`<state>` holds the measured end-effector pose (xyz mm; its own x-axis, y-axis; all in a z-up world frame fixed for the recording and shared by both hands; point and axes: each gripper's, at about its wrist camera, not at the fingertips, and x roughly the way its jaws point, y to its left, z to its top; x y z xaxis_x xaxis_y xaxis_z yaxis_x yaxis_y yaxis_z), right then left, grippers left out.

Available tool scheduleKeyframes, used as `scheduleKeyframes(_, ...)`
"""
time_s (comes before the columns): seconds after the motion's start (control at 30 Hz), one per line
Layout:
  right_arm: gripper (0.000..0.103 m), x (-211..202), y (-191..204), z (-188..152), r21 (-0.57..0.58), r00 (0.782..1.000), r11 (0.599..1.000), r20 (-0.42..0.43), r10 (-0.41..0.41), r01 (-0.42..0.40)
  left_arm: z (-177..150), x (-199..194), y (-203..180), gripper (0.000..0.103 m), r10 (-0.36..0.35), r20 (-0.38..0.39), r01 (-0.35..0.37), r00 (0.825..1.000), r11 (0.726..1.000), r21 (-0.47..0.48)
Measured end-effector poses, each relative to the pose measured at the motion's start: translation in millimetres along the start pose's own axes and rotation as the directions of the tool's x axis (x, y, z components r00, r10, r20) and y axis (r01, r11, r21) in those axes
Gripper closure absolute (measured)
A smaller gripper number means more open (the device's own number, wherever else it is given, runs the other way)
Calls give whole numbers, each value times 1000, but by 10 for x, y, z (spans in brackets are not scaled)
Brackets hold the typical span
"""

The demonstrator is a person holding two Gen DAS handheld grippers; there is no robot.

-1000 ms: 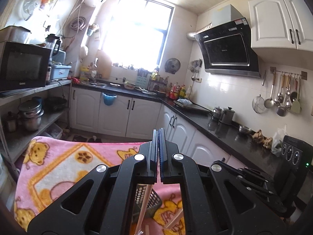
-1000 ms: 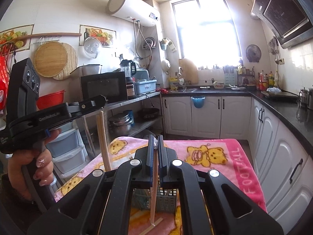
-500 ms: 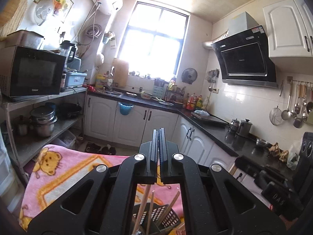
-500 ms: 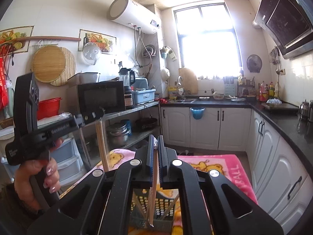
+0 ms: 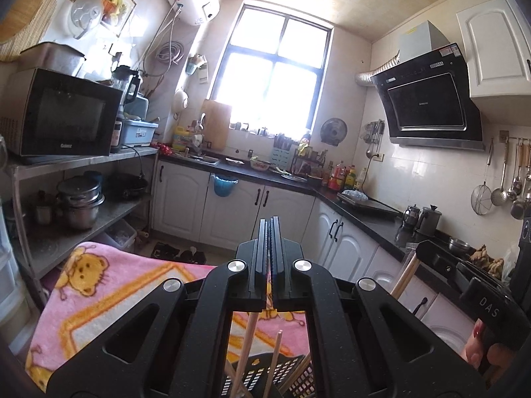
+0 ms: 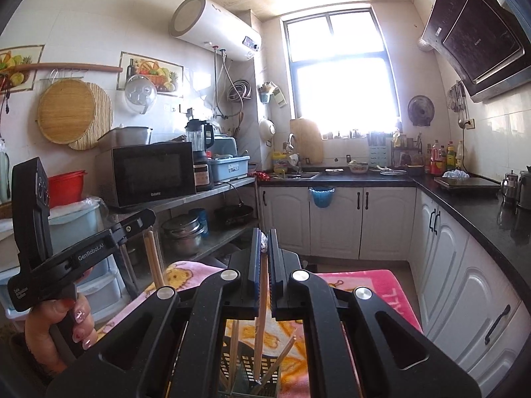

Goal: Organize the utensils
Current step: 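Open the left gripper while the right gripper opens, releasing chopsticks into basket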

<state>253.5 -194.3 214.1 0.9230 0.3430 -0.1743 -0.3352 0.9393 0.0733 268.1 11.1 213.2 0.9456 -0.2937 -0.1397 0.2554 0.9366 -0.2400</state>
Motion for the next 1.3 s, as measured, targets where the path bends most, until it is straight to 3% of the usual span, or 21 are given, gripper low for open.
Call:
scheduleKeyframes(0.5,99,149,11,-378,-32,999,999,-38,-20,19,-391,103,178,103,-16,-33,14,999,999,-53)
scheduleKeyframes(1.23,98,211,-173,-885,62,987,997,-156,-30,40,-736,87,336,102,-44,-79,37,996,995,-88)
scheduleKeyframes(1.3,87,198,-191,-912,71,986,997,-164,-31,43,-736,68,336,93,-40,-81,33,996,996,-87)
